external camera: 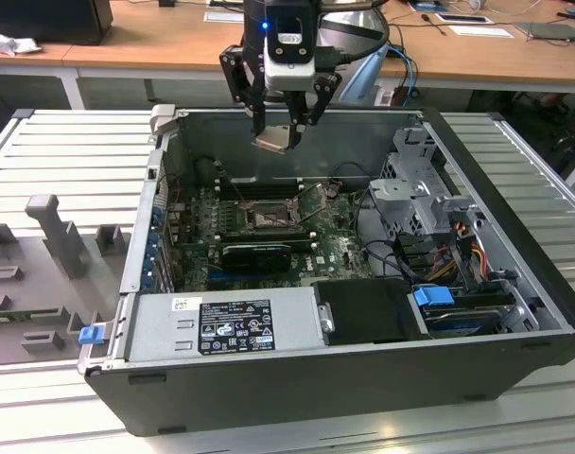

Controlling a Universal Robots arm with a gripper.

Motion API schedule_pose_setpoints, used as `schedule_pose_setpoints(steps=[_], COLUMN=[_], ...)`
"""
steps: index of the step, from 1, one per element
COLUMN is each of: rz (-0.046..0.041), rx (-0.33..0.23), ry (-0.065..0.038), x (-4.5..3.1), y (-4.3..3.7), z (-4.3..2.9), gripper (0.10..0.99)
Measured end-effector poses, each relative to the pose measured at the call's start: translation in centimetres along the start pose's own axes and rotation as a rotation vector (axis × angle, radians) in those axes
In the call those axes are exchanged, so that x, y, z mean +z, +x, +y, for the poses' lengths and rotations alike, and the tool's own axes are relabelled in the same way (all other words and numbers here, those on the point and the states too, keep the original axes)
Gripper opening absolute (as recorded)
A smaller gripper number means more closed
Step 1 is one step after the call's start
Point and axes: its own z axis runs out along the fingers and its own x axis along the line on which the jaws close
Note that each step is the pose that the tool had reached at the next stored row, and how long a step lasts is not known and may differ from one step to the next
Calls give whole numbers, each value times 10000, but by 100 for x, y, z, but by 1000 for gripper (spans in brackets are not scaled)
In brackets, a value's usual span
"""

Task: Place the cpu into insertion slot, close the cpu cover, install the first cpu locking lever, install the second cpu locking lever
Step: 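Place the cpu into insertion slot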

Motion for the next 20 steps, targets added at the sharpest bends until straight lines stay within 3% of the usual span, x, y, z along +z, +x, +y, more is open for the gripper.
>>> schedule_pose_setpoints(steps=[7, 14, 20], rz=[-94, -222, -288], rx=[1073, 2552, 3304], ry=[-23, -56, -71], x=[7, 14, 17], y=[0, 0, -1], z=[0, -1, -1], gripper=[525, 525, 525])
